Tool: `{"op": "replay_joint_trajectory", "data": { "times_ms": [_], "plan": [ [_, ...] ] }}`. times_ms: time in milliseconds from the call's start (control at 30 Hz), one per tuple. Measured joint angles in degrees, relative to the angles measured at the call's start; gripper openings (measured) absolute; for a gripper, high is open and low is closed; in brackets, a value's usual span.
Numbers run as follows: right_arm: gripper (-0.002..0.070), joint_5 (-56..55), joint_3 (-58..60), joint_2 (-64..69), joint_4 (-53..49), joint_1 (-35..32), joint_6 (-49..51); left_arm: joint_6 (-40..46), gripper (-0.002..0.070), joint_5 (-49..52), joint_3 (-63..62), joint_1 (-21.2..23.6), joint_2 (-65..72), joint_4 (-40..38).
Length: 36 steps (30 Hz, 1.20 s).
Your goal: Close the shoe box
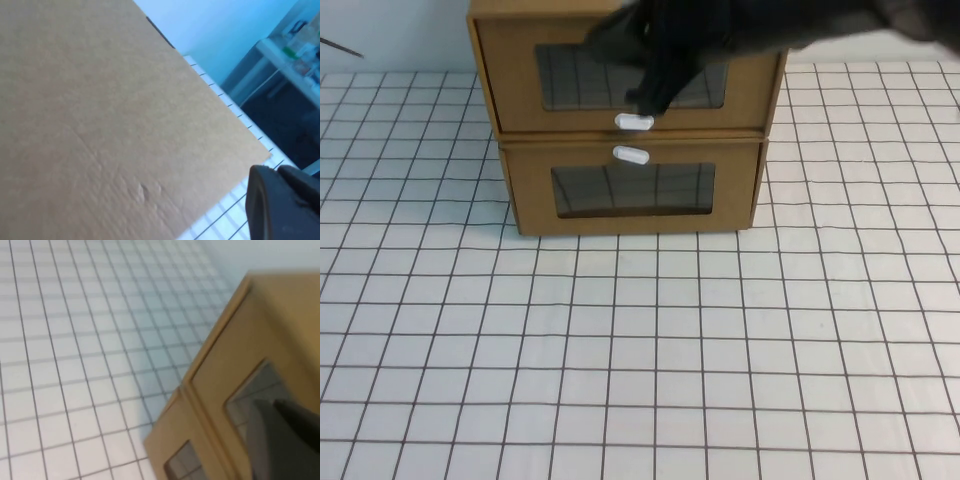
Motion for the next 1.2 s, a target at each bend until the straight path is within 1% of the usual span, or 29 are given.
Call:
{"op": "replay_joint_trajectory", "data": {
  "times_ms": [133,267,433,567,633,767,933,1067,1200],
  "plan": [
    [-0.0013,1.3,-0.2,-7.4,-6.9,0.0,8.6,0.4,-0.0006,3.0,0.0,0.1,-5.3,6.2],
    [-0.0013,5.4,-0.2,-15.5,-18.6,0.0,20.9,0.4,-0.0006,3.9,0.0,0.4,-10.6,11.2],
    [-0.0013,13.2,0.9,-23.9,-35.2,0.0,35.9,0.4,-0.0006,4.1,0.0,0.5,-16.1,12.4],
    [-0.0013,15.0,6.3,-31.4,-49.1,0.0,47.8,0.4,-0.0006,4.4,0.0,0.5,-19.8,13.1],
    [-0.0013,15.0,10.2,-35.0,-53.0,0.0,51.8,0.4,-0.0006,4.4,0.1,0.5,-21.0,13.1],
    [-0.0013,14.9,21.0,-44.1,-53.7,0.0,54.7,0.4,-0.0006,4.4,3.9,0.5,-24.4,13.1],
    [-0.0013,11.0,38.6,-57.9,-53.4,0.0,59.4,2.7,-0.0006,4.4,14.1,0.5,-31.2,13.1],
    [-0.0013,5.9,52.9,-69.4,-53.4,0.0,65.2,4.9,-0.0006,4.2,28.0,0.5,-38.9,13.1],
    [-0.0013,3.8,64.6,-79.0,-52.2,0.0,66.7,6.4,-0.0006,-1.1,44.7,0.5,-48.9,13.2]
  ]
}}
